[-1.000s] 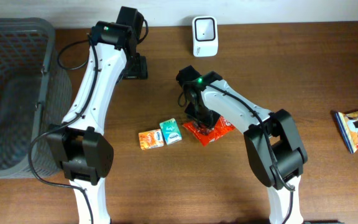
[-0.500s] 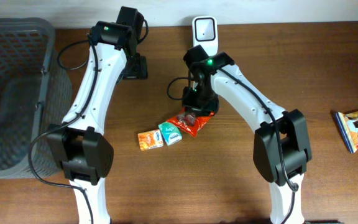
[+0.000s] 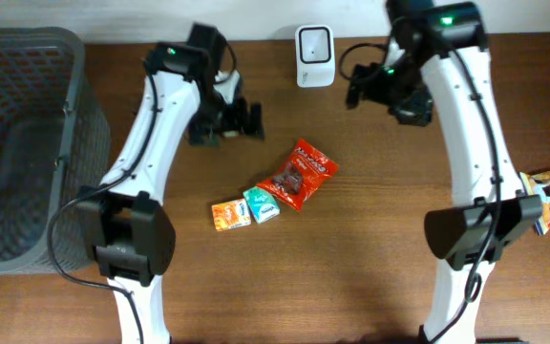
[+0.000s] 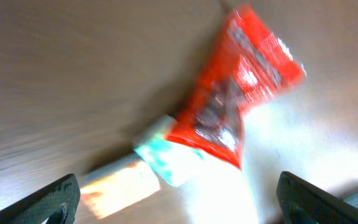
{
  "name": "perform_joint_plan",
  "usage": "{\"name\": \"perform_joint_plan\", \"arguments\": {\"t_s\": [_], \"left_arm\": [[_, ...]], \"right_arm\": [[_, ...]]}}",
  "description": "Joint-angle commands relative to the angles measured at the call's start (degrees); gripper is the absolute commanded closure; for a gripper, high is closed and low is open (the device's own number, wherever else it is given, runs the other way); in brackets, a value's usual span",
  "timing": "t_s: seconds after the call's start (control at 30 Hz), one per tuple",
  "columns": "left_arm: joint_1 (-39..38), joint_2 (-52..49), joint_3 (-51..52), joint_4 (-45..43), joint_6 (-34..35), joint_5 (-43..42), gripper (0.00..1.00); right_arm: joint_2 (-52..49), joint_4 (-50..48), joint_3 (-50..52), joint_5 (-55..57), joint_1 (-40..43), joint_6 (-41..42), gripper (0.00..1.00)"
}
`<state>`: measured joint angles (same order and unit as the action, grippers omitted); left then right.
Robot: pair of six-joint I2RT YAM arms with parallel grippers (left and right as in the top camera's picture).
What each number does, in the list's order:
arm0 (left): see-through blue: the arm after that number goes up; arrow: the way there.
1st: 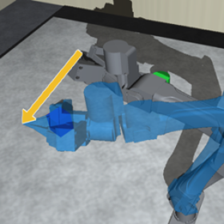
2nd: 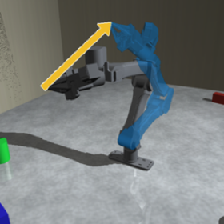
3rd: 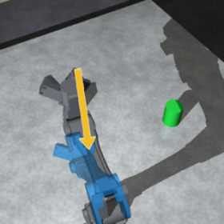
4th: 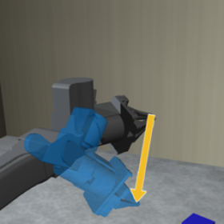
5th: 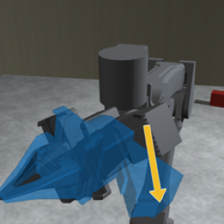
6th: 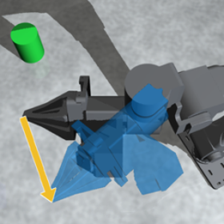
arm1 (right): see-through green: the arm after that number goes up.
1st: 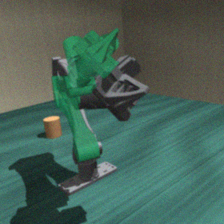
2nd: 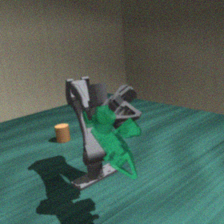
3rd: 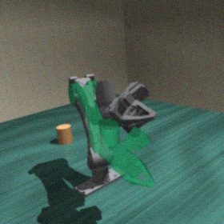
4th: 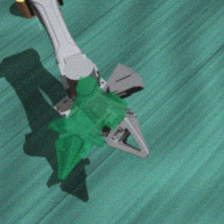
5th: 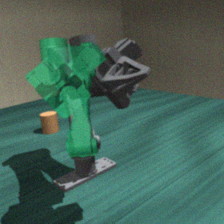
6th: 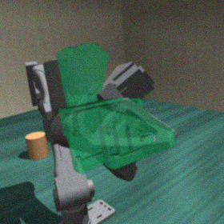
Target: Scan the item barcode
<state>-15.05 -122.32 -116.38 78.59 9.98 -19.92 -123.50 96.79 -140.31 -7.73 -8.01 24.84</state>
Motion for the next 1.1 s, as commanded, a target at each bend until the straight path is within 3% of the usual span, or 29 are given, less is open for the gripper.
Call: {"name": "perform_joint_plan", "arguments": {"t_s": [0.0, 0.13, 0.2, 0.27, 0.33, 0.5, 0.67, 0.8, 0.87, 0.97, 1.07], "left_arm": [[-0.79, 0.72, 11.8, -6.6, -9.62, -16.26, 0.03], [-0.94, 0.72, 22.97, -19.41, -9.57, -18.49, 0.16], [-0.98, 0.68, 25.2, -23.61, -9.55, -18.45, 0.16], [-0.98, 0.39, 26.53, -27.34, -6.67, -14.43, 0.24], [-0.98, 0.33, 27.67, -28.5, -3.13, -11.1, 0.24], [-2.6, 0.17, 30.16, -30.58, -3.15, -15.52, 0.23], [-4.2, 0.17, 31.21, -32.74, -3.13, -16.74, 0.33], [-4.83, -0.24, 32.24, -34.91, -2.23, -16.09, 0.65], [-4.83, -0.24, 32.24, -35.26, -2.25, -15.54, 0.7], [-4.63, -0.15, 32.06, -35.45, -2.25, -11.74, 1.0], [-3.85, 0.31, 27.96, -32.89, -2.32, -11.74, 1.0]], "right_arm": [[0.44, -0.13, -0.59, 0.72, 3.26, -0.61, 0.02], [0.44, -0.07, -0.59, 0.7, 4.39, -0.61, 0.02], [0.44, 0.13, -0.59, 0.7, 4.24, -0.61, 0.02], [0.44, 0.52, -0.59, 0.7, 4.24, -0.61, 0.02], [0.44, 0.52, -0.59, 0.7, 4.24, -0.61, 0.02], [0.44, 0.52, -0.59, 0.7, 4.24, -0.61, 0.02], [0.44, 0.52, -0.59, 0.72, 4.24, -0.61, 0.02], [0.44, 0.48, -0.59, 0.72, 4.24, -0.61, 0.02], [0.44, 0.48, -0.59, 0.72, 4.24, -0.61, 0.02], [0.44, 0.48, -0.59, 0.72, 4.24, -0.61, 0.02], [0.44, 0.48, -0.59, 0.72, 4.24, -0.61, 0.02]]}}
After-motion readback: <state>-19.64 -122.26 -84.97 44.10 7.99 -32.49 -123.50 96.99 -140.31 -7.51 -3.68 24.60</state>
